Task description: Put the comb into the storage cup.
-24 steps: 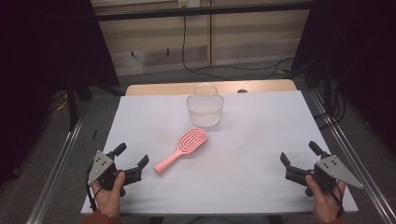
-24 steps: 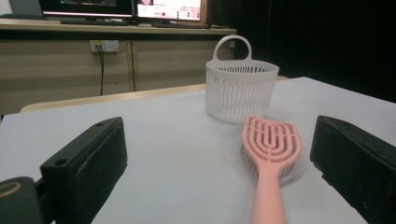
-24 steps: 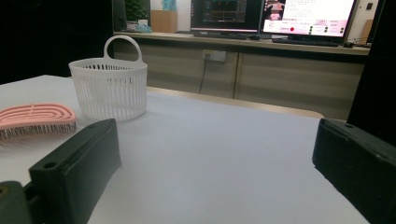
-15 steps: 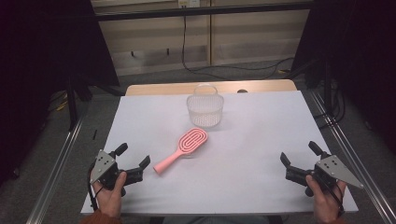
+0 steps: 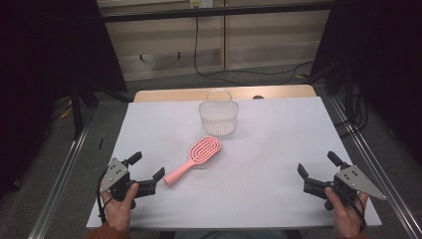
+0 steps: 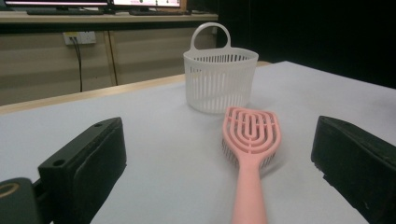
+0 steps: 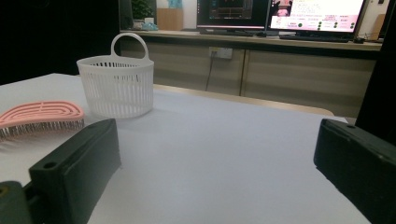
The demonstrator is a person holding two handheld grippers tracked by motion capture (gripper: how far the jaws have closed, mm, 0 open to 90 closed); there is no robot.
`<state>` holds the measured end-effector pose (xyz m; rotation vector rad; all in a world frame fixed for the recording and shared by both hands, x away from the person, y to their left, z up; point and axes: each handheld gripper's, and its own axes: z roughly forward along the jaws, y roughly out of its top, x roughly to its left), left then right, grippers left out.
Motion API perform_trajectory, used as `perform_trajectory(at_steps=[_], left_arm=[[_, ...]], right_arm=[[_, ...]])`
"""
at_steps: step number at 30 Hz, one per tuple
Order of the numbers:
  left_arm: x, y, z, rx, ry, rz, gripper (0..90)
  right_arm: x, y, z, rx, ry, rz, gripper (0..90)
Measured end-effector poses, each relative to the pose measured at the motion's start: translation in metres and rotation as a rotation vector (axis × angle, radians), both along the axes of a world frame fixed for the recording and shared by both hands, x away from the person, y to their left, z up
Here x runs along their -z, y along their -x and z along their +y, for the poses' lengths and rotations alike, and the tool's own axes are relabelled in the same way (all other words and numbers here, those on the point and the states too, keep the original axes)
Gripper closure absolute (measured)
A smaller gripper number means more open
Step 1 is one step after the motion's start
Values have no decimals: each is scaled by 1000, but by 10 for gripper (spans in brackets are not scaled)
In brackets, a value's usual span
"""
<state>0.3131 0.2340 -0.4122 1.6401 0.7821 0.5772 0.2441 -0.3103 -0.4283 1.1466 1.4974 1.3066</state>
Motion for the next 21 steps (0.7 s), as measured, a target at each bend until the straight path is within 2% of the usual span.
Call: perform_trajectory(at_steps=[2,5,8,9,11,13,15,18,20,21], left_arm=[[0,-2,-3,21,11,7,35],[1,-3,-3,19,23,10,40],[0,-5,-4,27,5,3,41],[0,-6,-4,26,6,8,51],[-1,-9,-5,60,9,28,53],[-1,-12,-5,75,7,31,50],[-2,-13,-6,73,3,38,46],[-4,-14,-7,84,26,32,43],[-5,-14,-8,104,81,30,30],[-6,-15,-8,119,90,29,30]], right_arm=[[0,0,0,-1,-2,2,0],[0,0,1,-2,2,3,0],[0,0,1,-1,2,-2,0],[0,0,1,-1,3,-1,0],[0,-1,1,-2,3,2,0],[0,-1,1,-5,3,-1,0],[0,0,2,-8,3,-2,0],[-1,1,2,-11,3,-5,0],[-1,0,2,-12,5,-4,0],[-1,0,2,-12,5,-4,0]])
